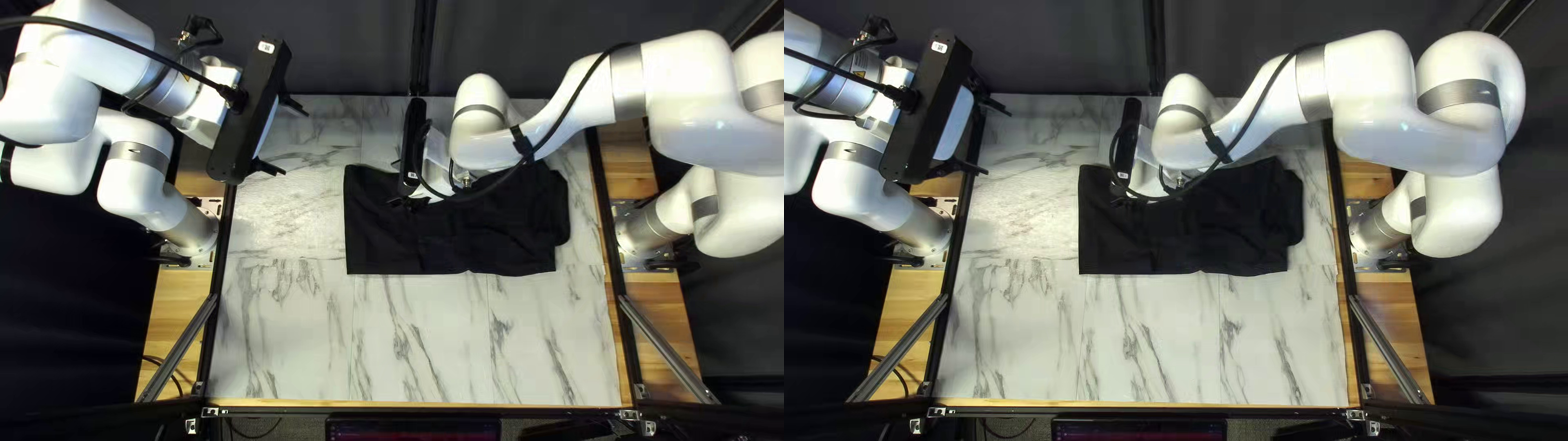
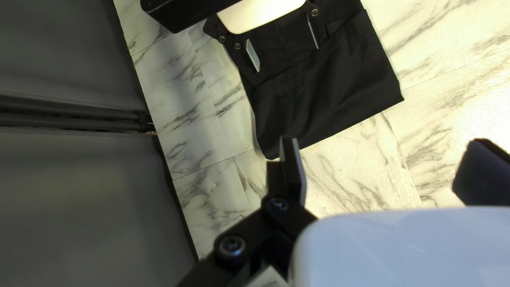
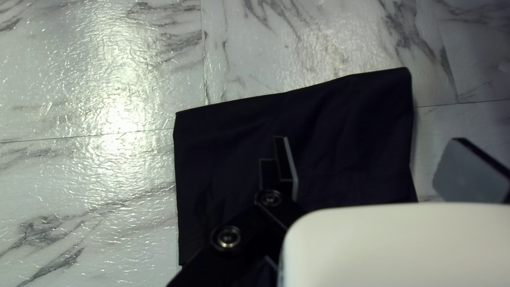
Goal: Fold t-shirt
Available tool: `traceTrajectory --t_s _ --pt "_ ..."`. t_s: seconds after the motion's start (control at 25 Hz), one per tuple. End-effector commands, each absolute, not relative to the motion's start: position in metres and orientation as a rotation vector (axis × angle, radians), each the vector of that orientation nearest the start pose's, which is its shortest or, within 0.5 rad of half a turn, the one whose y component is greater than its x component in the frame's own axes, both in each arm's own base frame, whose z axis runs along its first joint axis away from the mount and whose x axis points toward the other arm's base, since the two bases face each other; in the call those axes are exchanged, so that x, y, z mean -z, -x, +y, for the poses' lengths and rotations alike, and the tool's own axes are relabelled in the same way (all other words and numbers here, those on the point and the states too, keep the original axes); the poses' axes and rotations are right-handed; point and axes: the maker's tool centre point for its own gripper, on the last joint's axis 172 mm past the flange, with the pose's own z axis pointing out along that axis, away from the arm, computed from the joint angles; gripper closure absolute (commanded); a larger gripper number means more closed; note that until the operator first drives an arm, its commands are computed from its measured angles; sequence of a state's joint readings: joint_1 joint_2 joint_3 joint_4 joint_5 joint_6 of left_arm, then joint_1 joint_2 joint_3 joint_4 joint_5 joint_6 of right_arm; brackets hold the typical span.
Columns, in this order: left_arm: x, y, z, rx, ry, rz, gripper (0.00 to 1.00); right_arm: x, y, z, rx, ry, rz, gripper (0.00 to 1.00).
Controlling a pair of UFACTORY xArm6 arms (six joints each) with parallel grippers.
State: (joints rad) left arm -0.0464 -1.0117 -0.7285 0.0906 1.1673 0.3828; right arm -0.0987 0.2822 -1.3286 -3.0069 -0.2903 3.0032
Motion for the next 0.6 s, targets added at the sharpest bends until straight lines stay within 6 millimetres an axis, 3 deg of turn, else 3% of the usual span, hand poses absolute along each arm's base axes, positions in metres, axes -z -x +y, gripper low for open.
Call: traceTrajectory --t_s 0.04,0.08,0.6 --pt "-0.413 -0.322 0.005 0.804 2.778 0.622 0.00 -0.091 -0.563 0.038 1.263 3.057 0.093 0.00" --pt "-0.413 -0.322 0.005 0.804 2.778 0.622 0.00 -0.082 -0.557 0.030 1.276 3.102 0.023 0.00" --pt "-0.413 -0.322 0.005 0.804 2.778 0.622 0.00 -0.081 -0.553 0.027 1.284 3.114 0.013 0.00"
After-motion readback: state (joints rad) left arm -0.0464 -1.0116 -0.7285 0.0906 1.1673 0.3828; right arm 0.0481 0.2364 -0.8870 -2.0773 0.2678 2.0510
